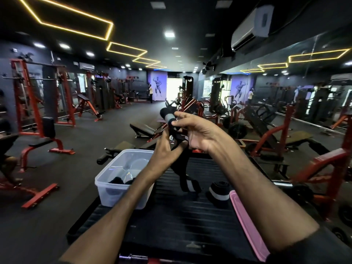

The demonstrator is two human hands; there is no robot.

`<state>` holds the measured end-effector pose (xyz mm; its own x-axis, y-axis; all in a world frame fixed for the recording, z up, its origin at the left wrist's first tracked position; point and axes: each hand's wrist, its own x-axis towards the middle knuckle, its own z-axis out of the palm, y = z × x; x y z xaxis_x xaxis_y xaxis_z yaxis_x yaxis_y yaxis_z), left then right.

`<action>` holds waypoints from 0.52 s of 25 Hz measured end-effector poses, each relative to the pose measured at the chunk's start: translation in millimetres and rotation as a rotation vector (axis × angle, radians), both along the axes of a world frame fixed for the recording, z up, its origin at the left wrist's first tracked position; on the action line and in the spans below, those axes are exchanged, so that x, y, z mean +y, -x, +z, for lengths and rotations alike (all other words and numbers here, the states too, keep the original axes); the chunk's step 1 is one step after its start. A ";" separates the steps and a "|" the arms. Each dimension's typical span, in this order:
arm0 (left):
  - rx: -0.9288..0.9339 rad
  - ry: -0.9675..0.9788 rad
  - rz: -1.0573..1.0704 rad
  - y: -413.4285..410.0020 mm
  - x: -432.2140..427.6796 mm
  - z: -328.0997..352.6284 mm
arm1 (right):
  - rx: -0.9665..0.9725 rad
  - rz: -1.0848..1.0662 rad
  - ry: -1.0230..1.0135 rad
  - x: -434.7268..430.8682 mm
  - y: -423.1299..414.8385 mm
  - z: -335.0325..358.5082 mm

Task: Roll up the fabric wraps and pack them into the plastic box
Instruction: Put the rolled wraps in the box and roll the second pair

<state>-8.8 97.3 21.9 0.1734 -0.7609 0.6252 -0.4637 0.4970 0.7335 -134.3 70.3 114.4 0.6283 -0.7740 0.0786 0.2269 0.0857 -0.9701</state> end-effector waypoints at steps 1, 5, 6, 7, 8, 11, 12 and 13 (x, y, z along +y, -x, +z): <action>-0.022 0.014 0.027 -0.5 1.5 5.3 | 0.005 0.076 0.022 2.3 2.9 6.5; 0.160 -0.055 -0.095 2.4 8.7 30.0 | -0.005 0.208 0.032 5.0 7.2 21.3; 0.267 -0.082 -0.178 5.8 11.2 34.8 | 0.031 0.210 0.053 6.8 9.7 20.9; 0.335 -0.088 -0.233 7.5 12.6 38.7 | 0.070 0.217 0.078 8.7 12.8 20.3; 0.349 -0.063 -0.228 7.5 12.7 40.6 | 0.089 0.225 0.094 10.8 16.3 19.7; 0.271 0.121 -0.028 5.8 12.1 37.6 | 0.061 0.275 0.137 19.8 31.0 25.7; 0.256 0.184 0.042 4.6 12.3 36.5 | 0.055 0.284 0.156 23.0 36.5 29.8; 0.243 0.251 0.096 4.1 13.1 36.6 | 0.055 0.272 0.185 24.9 42.3 34.0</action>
<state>-12.9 110.5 58.5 0.4033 -0.5616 0.7225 -0.3441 0.6385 0.6884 -176.6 95.2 148.4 0.8172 -0.5531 0.1623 0.1667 -0.0428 -0.9851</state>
